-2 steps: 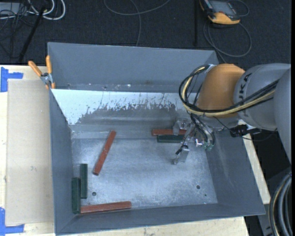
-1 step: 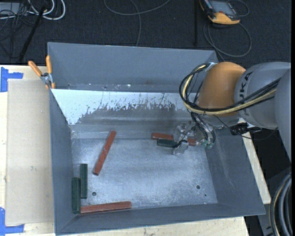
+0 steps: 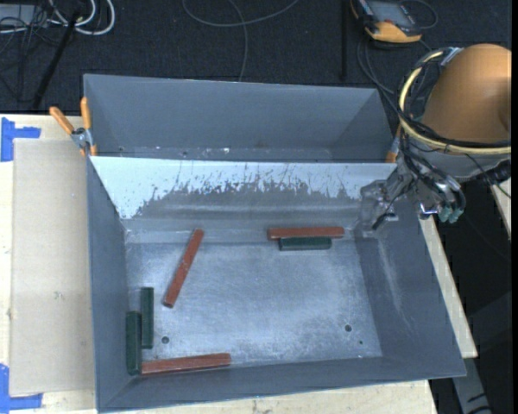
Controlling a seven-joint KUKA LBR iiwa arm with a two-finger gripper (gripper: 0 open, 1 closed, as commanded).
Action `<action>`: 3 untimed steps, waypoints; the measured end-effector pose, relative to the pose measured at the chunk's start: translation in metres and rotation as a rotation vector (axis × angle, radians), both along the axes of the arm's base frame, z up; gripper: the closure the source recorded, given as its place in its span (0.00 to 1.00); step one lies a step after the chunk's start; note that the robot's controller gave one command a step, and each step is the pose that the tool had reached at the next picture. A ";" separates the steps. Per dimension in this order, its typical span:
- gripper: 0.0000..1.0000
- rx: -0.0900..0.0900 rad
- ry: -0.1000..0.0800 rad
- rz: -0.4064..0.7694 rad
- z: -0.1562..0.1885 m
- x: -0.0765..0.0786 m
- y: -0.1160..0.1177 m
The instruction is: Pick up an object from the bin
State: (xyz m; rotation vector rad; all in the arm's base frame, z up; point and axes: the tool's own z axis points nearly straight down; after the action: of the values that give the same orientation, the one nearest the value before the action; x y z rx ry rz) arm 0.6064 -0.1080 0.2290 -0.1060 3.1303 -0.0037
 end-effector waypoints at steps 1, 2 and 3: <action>0.00 0.002 0.007 -0.002 -0.004 -0.001 0.000; 0.00 0.005 0.017 0.034 -0.146 -0.010 0.061; 0.00 0.003 0.000 -0.196 -0.008 0.007 0.058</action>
Offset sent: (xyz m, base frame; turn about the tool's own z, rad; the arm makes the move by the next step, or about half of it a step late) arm 0.0000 0.0000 0.0000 0.0000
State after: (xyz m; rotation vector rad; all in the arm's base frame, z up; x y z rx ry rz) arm 0.6136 -0.0497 0.2207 0.2015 3.1262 -0.0001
